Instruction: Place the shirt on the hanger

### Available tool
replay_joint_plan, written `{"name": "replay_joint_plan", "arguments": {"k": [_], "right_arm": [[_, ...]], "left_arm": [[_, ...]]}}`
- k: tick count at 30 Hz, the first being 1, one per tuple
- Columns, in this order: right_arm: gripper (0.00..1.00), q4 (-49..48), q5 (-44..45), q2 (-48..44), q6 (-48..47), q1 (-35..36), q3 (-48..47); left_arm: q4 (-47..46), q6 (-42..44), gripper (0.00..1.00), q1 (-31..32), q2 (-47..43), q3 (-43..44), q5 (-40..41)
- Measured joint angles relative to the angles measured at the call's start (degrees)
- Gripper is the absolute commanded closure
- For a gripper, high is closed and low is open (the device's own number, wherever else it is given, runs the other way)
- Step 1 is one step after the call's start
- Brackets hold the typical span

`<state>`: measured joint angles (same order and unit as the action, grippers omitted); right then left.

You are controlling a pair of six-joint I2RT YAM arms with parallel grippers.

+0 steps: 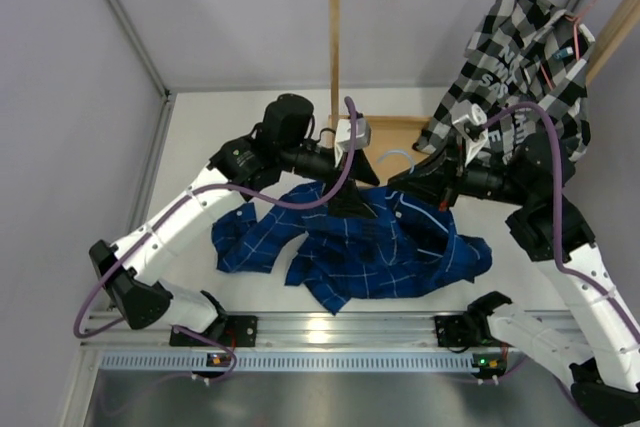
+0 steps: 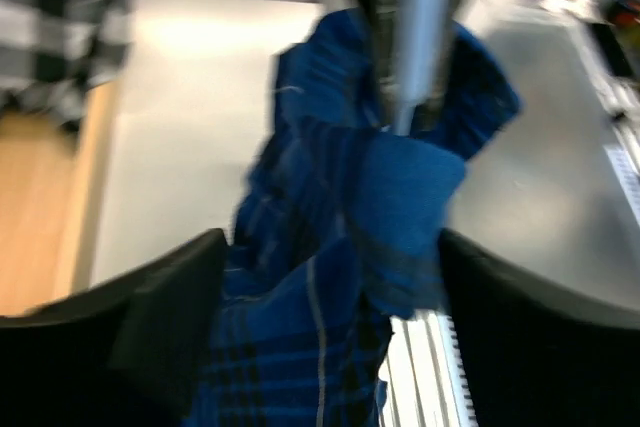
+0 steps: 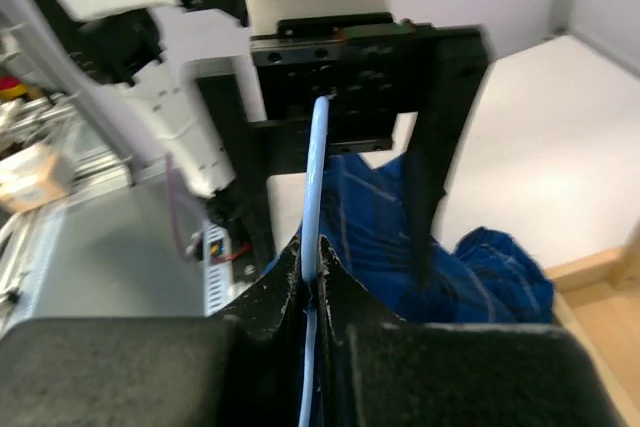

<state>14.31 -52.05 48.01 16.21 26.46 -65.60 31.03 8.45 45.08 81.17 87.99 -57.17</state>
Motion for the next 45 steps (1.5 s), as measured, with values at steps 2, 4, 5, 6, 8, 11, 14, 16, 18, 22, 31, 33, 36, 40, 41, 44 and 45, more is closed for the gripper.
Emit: {"name": "replay_joint_plan", "arguments": {"k": [2, 4, 5, 6, 8, 11, 14, 16, 18, 22, 31, 33, 36, 40, 41, 44, 45], "right_arm": [[1.0, 1.29, 3.43, -0.59, -1.33, 0.04, -0.37], [1.0, 4.17, 8.52, -0.87, -3.02, 0.04, -1.88], [1.0, 5.9, 11.82, -0.94, -3.82, 0.04, -3.13], [1.0, 7.02, 14.25, -1.05, -4.37, 0.04, -4.13], [1.0, 8.85, 19.56, -1.51, -5.64, 0.04, -6.49], [1.0, 11.08, 23.12, -2.67, -6.25, 0.04, -8.9], [1.0, 12.5, 25.09, -2.93, -6.82, 0.04, -11.96], [1.0, 13.05, 25.7, -2.71, -7.13, 0.04, -14.36], [1.0, 13.77, 25.7, -2.03, -7.21, 0.04, -17.38], [1.0, 14.51, 24.28, -1.29, -7.06, 0.04, -19.96], [1.0, 15.56, 21.92, -0.68, -6.97, 0.04, -20.02], [1.0, 15.54, 21.92, -0.74, -6.97, 0.04, -20.0], [1.0, 15.52, 22.16, -0.96, -7.02, 0.04, -19.78], [1.0, 15.52, 23.91, -3.28, -7.06, 0.04, -16.61], [1.0, 15.69, 24.48, -4.11, -7.06, 0.04, -15.65], [1.0, 16.13, 26.73, -6.29, -7.08, 0.04, -13.62], [1.0, 16.44, 27.52, -6.84, -7.1, 0.04, -13.33]], "left_arm": [[-0.26, -1.42, 0.02, -0.02, -0.22, 0.63, 6.51], [-0.39, -2.23, 0.02, -0.04, -1.09, 0.59, 14.4], [-1.05, -2.82, 0.02, -0.04, -2.23, 0.07, 18.32], [-1.86, -3.54, 0.02, -0.15, -4.07, -1.27, 22.36], [-4.87, -5.35, 0.02, -0.2, -9.88, -5.97, 29.9], [-15.26, -9.7, 0.02, -0.24, -24.98, -20.26, 43.36], [-22.86, -14.12, 0.02, -0.26, -37.88, -32.92, 54.23], [-27.5, -16.15, 0.02, -0.31, -40.24, -38.51, 58.75], [-30.51, -17.53, 0.02, -0.31, -39.74, -43.93, 62.75], [-32.17, -18.53, 0.03, -0.31, -36.22, -51.71, 68.04], [-36.11, -17.73, 1.0, -0.35, -25.22, -47.36, 77.2], [-36.72, -17.14, 1.0, -0.35, -23.34, -45.35, 78.58], [-36.94, -17.14, 1.0, -0.35, -21.29, -42.58, 83.01], [-33.64, -19.93, 1.0, -2.27, -19.8, -37.75, 92.3], [-31.98, -20.92, 1.0, -3.61, -19.58, -36.41, 93.33], [-26.82, -26.08, 1.0, -11.76, -18.47, -31.58, 92.89], [-25.7, -27.36, 1.0, -14.1, -18.18, -30.6, 92.28]]}}
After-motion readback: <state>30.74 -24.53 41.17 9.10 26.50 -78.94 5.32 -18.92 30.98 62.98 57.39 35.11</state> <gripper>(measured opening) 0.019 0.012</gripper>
